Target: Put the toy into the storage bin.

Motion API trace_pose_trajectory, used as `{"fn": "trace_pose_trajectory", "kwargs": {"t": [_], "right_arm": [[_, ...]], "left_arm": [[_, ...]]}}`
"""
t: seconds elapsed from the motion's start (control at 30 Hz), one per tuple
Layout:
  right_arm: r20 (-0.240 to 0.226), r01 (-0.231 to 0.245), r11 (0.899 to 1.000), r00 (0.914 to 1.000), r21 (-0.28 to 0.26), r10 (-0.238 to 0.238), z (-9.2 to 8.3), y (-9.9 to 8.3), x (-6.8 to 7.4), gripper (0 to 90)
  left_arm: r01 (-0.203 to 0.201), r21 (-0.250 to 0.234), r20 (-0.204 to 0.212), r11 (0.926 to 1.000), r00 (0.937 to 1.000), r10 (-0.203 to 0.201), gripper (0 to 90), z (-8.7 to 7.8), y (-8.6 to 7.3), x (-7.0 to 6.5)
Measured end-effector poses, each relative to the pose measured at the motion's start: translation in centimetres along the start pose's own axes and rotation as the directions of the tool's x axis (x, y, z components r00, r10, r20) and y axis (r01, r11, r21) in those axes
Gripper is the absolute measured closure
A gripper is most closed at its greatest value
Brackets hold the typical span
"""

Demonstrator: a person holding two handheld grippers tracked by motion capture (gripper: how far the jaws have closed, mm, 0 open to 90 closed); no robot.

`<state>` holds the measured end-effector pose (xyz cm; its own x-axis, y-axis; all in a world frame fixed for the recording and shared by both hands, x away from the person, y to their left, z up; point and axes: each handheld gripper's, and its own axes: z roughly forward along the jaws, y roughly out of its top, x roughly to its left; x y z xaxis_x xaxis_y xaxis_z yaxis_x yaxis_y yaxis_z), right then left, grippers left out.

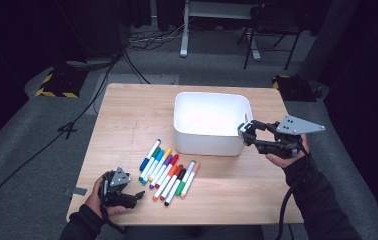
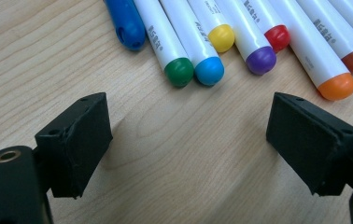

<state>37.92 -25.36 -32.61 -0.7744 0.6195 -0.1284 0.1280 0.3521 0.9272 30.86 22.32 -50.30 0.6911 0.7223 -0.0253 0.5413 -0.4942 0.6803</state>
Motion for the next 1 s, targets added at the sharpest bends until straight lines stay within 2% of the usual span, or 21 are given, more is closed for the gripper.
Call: {"fn": "trace_pose_trajectory", "kwargs": {"t": [0.27,0.4,0.67,1.0], "right_arm": [[0.003,-0.007,1.000,1.0000,0.010,0.007,1.6,1.0,-1.0,47.7],[0.012,-0.003,1.000,0.9999,0.028,0.003,2.5,1.0,-1.5,47.7],[0.024,-0.026,0.998,0.9994,0.054,0.025,3.8,0.8,-2.9,47.7],[0.027,-0.022,0.995,0.9994,0.095,0.020,5.5,0.8,-3.4,47.7]], "left_arm": [[0.003,0.000,0.006,1.0000,1.0000,-0.003,14.3,0.0,0.0,0.0],[-0.001,0.000,0.000,1.0000,1.0000,0.001,14.3,0.0,0.0,0.0],[-0.001,0.000,0.001,1.0000,1.0000,0.001,14.3,0.0,0.0,0.0],[-0.001,0.000,0.000,1.0000,1.0000,0.001,14.3,0.0,0.0,0.0]]}}
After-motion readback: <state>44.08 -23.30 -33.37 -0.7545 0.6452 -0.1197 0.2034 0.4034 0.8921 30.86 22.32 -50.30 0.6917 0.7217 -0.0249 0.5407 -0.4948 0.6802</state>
